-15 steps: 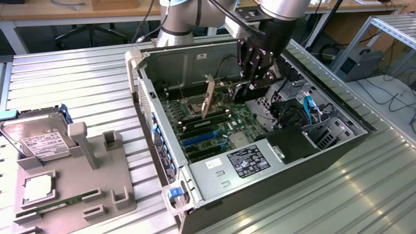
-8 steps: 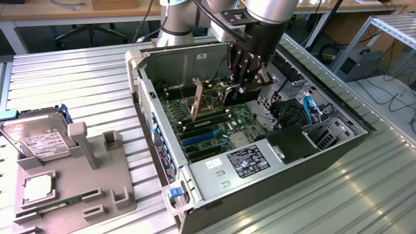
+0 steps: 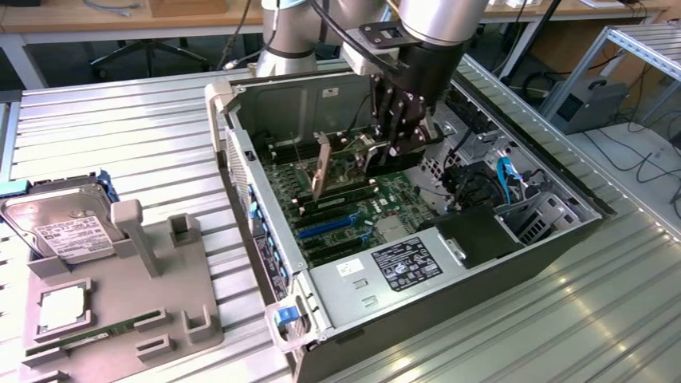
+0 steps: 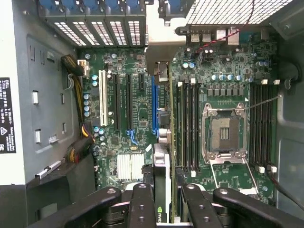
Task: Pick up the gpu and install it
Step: 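Insert the gpu into the slot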
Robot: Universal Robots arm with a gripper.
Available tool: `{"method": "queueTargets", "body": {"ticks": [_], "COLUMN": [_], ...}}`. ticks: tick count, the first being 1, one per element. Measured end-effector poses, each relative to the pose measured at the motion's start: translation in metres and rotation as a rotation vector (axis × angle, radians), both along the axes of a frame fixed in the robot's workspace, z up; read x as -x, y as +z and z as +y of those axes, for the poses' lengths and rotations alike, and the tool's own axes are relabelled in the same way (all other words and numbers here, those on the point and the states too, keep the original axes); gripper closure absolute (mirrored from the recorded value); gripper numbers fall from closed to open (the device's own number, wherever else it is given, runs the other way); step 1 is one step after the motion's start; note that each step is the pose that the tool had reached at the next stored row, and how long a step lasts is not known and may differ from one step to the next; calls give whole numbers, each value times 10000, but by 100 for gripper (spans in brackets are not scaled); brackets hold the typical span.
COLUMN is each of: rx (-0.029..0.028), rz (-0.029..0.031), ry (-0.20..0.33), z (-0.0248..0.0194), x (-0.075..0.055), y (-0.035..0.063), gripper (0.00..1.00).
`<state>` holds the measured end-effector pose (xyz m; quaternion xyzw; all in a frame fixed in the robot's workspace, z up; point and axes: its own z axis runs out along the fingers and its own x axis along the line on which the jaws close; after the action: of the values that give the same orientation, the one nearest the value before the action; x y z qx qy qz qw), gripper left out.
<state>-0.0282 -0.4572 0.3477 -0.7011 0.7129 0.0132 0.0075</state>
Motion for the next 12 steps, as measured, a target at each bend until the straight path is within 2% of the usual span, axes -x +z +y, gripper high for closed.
{"method": "queueTargets", "body": {"ticks": [1, 2, 12], "rx": [1, 0, -2], "rz": [1, 0, 1], "ry": [0, 0, 1], "z": [0, 0, 0], "x": [1, 12, 20], "y": [-18, -77, -139], "gripper": [73, 73, 73]}}
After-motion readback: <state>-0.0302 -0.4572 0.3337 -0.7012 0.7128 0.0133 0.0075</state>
